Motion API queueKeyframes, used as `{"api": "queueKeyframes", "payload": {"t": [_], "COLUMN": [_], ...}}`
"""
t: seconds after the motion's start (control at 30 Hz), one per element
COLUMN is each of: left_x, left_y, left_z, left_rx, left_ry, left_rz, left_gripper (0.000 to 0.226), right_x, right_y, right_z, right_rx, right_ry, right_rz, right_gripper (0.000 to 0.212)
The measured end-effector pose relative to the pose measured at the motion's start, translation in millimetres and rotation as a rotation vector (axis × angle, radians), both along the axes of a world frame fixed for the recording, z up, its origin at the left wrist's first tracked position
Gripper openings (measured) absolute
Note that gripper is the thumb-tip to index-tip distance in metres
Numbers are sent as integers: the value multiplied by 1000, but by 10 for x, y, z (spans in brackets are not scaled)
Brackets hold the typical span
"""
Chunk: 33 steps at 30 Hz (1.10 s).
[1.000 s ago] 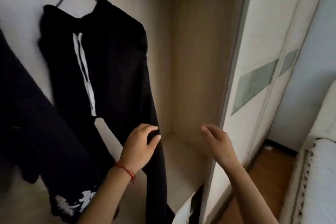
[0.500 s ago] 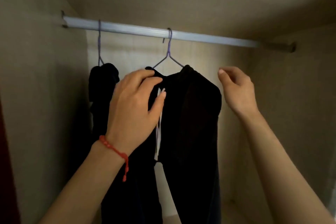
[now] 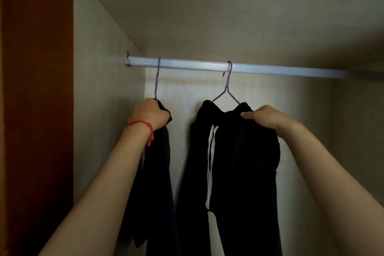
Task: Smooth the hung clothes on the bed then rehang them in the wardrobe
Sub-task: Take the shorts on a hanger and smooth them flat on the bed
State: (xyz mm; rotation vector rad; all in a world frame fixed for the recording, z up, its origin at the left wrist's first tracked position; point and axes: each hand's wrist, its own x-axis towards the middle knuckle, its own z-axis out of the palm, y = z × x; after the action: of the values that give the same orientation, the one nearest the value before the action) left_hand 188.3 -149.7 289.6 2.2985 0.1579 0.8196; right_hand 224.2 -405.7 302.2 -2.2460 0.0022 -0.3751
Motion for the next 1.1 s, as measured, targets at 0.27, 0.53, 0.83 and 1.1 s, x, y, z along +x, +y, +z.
{"api": "queueKeyframes", "payload": {"t": [0.27, 0.53, 0.83, 1.1], "left_x": [38, -3, -407, -735], "left_y": [20, 125, 60, -62], "left_z": [-33, -39, -204, -779], "left_rx": [-18, -65, -226, -335], "left_ry": [-53, -221, -403, -356], "left_rz": [-3, -31, -178, -344], "left_gripper": [34, 31, 21, 22], "right_x": [-20, -134, -469, -962], "right_y": [265, 254, 125, -168], "right_z": [-78, -70, -507, -1191], "right_rx": [20, 144, 180, 250], "right_ry": [-171, -379, -407, -365], "right_rz": [-25, -43, -47, -124], "right_gripper": [21, 31, 30, 29]}}
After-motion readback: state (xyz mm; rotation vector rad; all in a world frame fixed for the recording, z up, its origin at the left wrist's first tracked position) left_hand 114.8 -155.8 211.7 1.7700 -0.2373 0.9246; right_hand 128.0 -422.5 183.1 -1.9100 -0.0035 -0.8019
